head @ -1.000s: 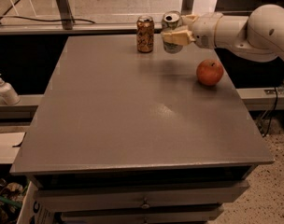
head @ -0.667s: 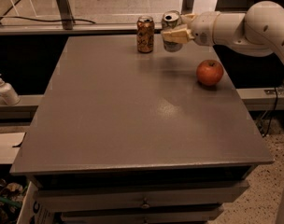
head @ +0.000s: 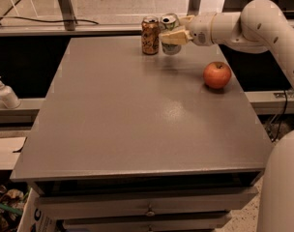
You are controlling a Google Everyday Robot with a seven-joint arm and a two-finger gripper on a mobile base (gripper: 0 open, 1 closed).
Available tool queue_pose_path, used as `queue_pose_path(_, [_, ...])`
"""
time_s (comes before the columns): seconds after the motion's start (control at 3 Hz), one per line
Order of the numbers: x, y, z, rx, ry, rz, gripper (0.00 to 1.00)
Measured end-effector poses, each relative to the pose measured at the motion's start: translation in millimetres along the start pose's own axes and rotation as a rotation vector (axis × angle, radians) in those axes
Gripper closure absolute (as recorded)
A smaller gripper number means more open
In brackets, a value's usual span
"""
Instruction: Move 7up can near orange can
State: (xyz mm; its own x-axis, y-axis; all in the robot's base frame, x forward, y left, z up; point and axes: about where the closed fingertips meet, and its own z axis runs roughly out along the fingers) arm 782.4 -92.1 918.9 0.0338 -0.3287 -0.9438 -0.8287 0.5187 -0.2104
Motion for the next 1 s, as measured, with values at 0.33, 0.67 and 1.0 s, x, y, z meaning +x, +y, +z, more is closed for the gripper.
queue_pose_path(0.33, [7, 3, 11, -0.018, 0.009, 0.021, 1.00])
queue_pose_path(0.67, [17, 3, 14, -0.014, 0.023, 0.043, 0.84])
queue_pose_path(1.0, [25, 2, 14, -0.005, 0.025, 0.055, 0.60])
